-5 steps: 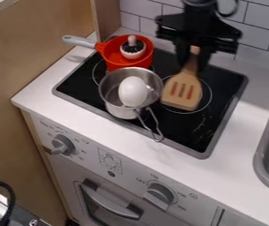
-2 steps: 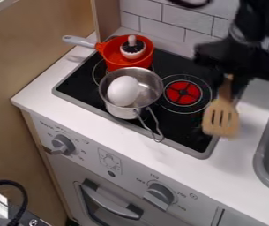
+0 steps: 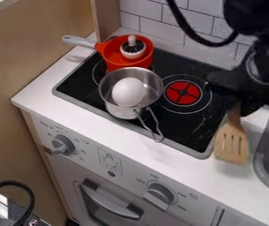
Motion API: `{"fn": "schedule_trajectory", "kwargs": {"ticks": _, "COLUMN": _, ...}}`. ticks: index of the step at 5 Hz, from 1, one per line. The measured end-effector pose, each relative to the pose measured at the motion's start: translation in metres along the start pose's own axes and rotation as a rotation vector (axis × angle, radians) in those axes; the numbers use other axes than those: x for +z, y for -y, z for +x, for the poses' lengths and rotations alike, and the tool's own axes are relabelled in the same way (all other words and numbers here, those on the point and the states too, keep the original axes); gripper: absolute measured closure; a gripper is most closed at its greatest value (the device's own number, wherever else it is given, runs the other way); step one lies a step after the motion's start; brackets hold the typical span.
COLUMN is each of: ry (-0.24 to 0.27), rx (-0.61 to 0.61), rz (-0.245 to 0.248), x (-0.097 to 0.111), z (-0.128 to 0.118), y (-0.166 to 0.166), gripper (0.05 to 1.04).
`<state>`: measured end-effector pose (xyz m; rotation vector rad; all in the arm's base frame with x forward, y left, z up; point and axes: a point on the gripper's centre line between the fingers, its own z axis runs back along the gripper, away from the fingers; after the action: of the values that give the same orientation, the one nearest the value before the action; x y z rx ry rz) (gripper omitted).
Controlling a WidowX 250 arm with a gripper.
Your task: Move the wooden spatula to the right side of the stove
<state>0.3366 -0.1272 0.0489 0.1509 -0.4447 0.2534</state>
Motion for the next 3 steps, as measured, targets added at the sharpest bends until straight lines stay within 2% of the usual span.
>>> {"fn": "schedule_trajectory", "kwargs": {"ticks": 1, "ry": 0.03, "rx": 0.006, "rz": 0.011, "x": -0.003, "z": -0.001, "y": -0.001, "gripper": 0.802}}
{"fn": "schedule_trajectory", "kwargs": {"ticks": 2, "ry": 0.044, "rx": -0.004, "rz": 0.019, "x": -0.014, "z": -0.003, "y": 0.0, "gripper": 0.744}}
{"fn": "schedule_trajectory", "kwargs": {"ticks": 3, "ry": 0.044, "rx": -0.015, "rz": 0.008, "x": -0.016, "z": -0.006, "y": 0.0, "gripper": 0.457}}
